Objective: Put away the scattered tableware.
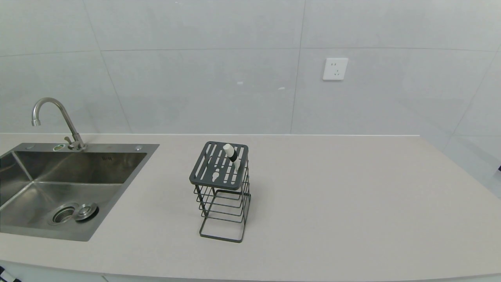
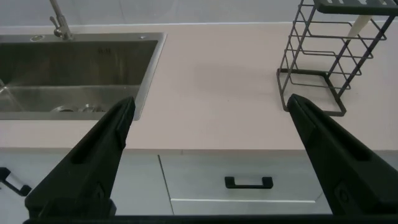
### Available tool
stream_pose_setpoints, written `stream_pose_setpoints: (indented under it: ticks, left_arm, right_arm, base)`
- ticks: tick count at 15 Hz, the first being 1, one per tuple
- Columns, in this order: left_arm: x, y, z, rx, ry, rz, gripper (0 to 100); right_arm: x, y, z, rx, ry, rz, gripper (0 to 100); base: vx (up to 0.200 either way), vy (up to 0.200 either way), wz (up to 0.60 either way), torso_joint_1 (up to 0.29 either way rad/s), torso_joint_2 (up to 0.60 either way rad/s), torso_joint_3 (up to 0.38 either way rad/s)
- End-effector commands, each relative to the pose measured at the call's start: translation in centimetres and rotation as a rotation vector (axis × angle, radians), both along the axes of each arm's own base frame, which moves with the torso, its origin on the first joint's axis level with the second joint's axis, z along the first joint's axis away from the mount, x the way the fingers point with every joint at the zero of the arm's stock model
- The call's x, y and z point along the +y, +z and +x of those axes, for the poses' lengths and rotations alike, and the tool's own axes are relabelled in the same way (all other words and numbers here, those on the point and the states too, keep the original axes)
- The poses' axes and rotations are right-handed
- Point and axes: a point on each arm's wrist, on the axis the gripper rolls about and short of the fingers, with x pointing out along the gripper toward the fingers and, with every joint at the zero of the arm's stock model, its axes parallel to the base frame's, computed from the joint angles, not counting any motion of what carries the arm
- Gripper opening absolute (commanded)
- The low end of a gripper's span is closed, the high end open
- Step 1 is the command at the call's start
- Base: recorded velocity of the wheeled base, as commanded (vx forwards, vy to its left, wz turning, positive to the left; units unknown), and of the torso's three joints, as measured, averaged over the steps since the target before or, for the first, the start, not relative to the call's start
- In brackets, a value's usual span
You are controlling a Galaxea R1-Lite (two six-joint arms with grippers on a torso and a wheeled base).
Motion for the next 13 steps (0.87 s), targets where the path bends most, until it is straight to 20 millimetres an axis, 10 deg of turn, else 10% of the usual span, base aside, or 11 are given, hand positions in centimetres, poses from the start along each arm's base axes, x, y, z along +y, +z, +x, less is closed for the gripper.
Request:
stream_pose_setpoints:
  ticks: [1, 13]
  left_arm:
    - [0.00, -0.05, -0.01, -0.002, 0.001, -0.001, 100]
    - [0.00, -0.05, -0.01, -0.002, -0.001, -0.005, 100]
  right_arm:
    - [0.00, 0.00, 0.00, 0.000, -0.002, 0.002, 0]
    - [-0.01, 0.01, -0.01, 0.002, -0.006, 0.008, 0]
  base:
    - [0.000, 0.000, 0.00, 0.000, 0.00, 0.000]
    - [0.000, 0.000, 0.00, 0.000, 0.00, 0.000]
